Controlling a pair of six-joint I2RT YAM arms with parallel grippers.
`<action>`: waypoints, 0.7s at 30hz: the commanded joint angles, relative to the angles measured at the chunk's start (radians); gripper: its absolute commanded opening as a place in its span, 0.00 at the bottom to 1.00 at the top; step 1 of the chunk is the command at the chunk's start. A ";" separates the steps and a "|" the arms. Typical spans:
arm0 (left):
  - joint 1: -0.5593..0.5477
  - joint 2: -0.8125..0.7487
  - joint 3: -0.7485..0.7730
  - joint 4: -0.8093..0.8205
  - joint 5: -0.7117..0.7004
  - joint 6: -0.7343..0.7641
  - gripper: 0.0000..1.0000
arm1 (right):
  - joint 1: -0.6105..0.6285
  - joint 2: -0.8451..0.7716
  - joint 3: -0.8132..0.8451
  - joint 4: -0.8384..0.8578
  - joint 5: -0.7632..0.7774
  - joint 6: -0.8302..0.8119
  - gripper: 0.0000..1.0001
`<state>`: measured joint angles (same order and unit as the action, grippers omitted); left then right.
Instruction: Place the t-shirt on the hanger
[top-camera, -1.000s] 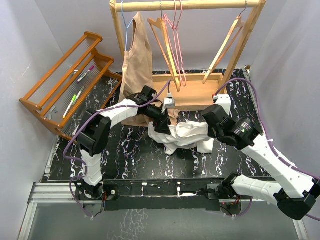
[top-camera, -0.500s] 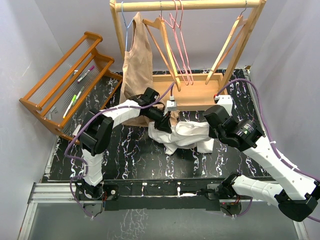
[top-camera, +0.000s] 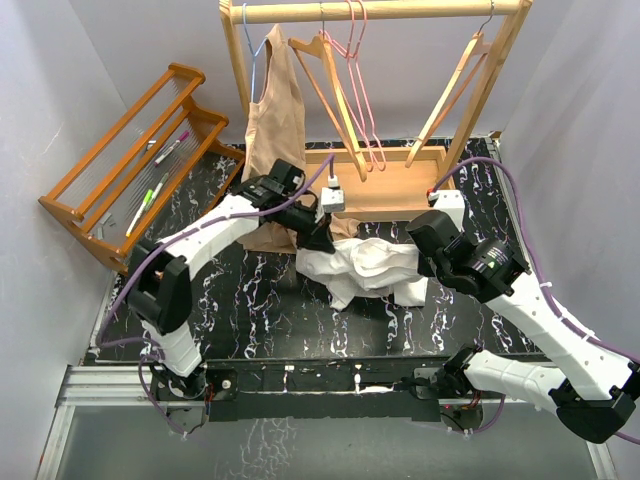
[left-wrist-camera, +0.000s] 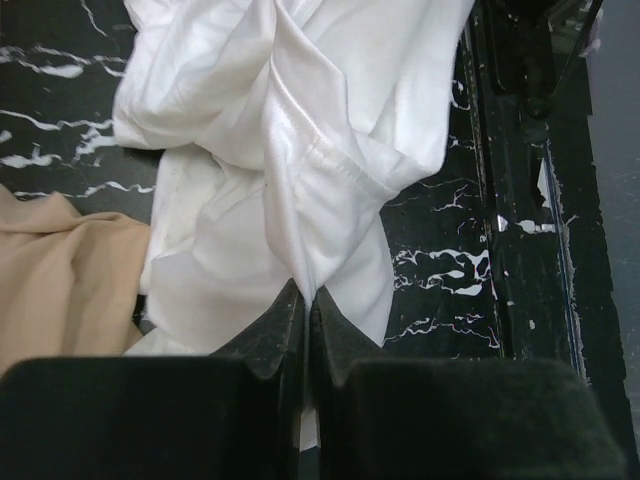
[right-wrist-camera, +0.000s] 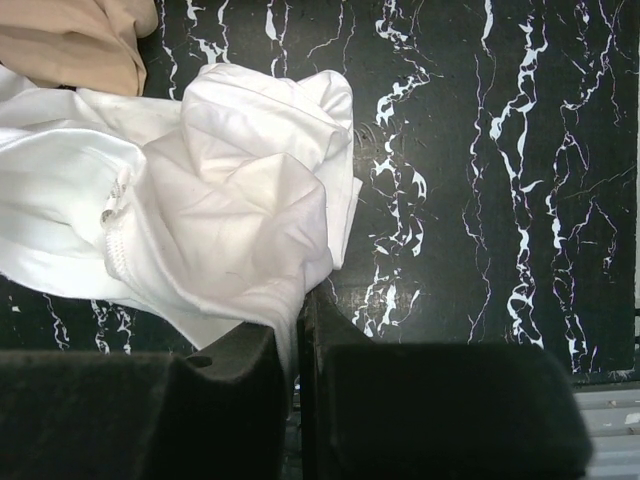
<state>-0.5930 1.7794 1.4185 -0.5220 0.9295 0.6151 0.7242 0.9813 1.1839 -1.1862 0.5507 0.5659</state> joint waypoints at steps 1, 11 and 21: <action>0.017 -0.140 0.080 -0.107 0.000 0.025 0.00 | -0.003 -0.001 0.035 0.019 0.015 -0.016 0.08; 0.019 -0.272 0.152 -0.219 -0.046 0.012 0.00 | -0.004 0.001 0.035 0.088 -0.007 -0.036 0.08; 0.032 -0.330 0.265 -0.238 -0.139 -0.016 0.00 | -0.003 -0.005 0.042 0.102 -0.004 -0.046 0.08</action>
<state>-0.5770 1.4944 1.5578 -0.7258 0.8192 0.6140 0.7242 0.9936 1.1839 -1.1309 0.5304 0.5243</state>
